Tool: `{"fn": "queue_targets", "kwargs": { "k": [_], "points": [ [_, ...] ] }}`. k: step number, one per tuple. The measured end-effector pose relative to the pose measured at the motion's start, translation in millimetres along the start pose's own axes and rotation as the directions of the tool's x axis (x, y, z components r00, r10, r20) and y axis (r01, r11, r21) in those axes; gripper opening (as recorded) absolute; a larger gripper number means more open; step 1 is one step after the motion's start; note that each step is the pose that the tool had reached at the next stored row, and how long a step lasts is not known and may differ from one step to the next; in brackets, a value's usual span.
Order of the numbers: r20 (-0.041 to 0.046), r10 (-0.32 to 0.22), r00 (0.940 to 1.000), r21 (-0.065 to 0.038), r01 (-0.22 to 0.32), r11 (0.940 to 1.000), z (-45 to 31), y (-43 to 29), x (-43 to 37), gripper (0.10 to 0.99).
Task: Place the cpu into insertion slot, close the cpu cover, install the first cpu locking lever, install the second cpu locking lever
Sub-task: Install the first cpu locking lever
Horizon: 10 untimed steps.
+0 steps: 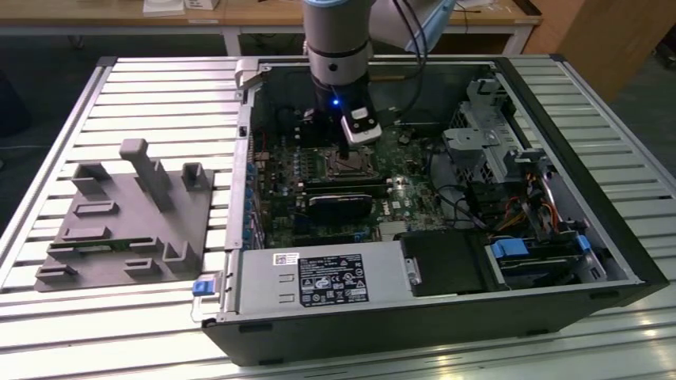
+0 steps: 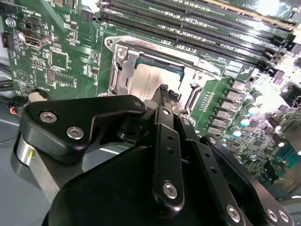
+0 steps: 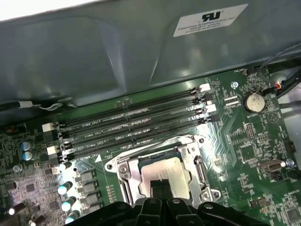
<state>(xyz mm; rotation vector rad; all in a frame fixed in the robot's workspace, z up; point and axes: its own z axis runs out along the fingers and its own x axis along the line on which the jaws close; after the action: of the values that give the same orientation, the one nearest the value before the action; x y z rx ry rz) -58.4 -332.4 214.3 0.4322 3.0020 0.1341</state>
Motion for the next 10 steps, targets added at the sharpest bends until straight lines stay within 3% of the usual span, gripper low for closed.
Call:
{"fn": "queue_targets", "kwargs": {
  "k": [5, 10],
  "points": [
    [0.0045, -0.002, 1.0, 0.015, 0.002, 0.9999, -7.9, 0.9, -0.8, 0.106],
    [0.0067, -0.003, 1.0, 0.024, 0.003, 0.9997, -17.2, 2.3, -3.1, 0.106]
  ]
}}
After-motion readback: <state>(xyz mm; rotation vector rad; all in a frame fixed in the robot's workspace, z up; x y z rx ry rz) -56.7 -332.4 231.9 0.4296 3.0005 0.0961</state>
